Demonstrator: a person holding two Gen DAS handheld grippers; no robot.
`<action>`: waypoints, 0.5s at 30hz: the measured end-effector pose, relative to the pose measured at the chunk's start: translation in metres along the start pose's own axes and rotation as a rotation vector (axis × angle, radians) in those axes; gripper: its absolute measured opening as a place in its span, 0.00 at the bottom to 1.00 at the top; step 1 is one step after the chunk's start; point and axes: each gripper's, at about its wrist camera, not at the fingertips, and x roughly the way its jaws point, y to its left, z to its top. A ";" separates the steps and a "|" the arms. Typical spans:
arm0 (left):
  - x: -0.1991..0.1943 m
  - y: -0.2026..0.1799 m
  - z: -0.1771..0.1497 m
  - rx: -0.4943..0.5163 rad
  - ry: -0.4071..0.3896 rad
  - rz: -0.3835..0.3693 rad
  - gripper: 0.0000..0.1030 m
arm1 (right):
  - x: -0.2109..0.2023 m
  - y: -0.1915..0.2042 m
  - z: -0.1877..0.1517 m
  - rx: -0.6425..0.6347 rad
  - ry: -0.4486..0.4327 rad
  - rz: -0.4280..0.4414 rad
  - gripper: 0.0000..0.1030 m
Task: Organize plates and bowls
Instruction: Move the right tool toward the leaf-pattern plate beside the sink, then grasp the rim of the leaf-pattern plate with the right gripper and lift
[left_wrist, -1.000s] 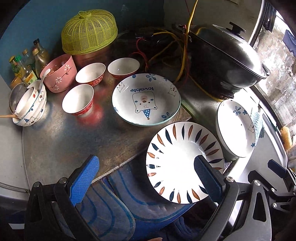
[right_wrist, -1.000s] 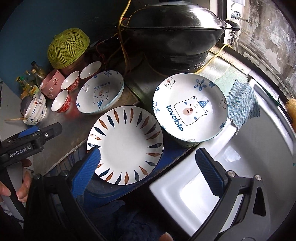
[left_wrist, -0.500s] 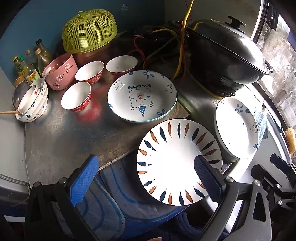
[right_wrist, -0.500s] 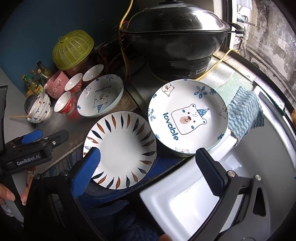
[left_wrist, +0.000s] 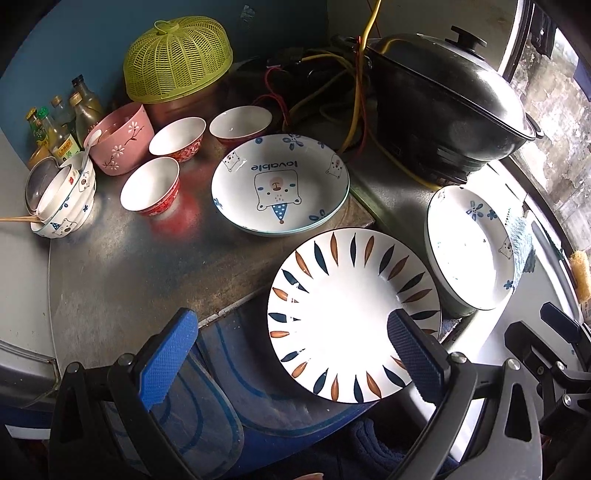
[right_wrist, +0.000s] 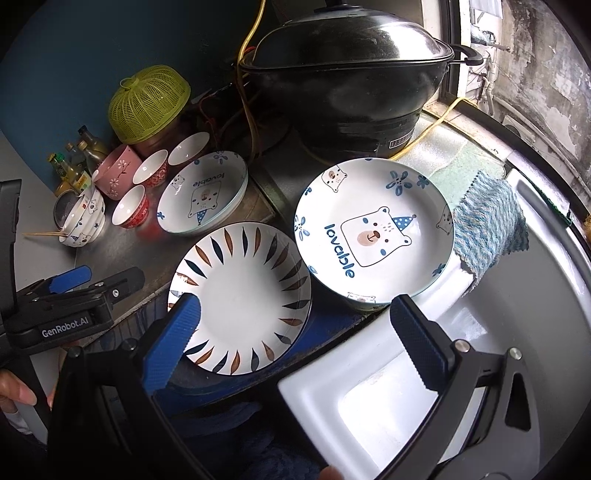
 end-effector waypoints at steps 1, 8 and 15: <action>0.000 0.000 -0.001 -0.001 0.001 -0.001 1.00 | 0.000 0.000 0.000 0.000 0.001 0.001 1.00; 0.000 0.000 -0.001 0.003 0.003 -0.008 1.00 | 0.000 0.000 -0.001 0.008 0.001 0.002 1.00; 0.004 0.002 0.001 0.001 0.014 -0.024 1.00 | 0.001 -0.001 -0.003 0.021 0.007 0.000 1.00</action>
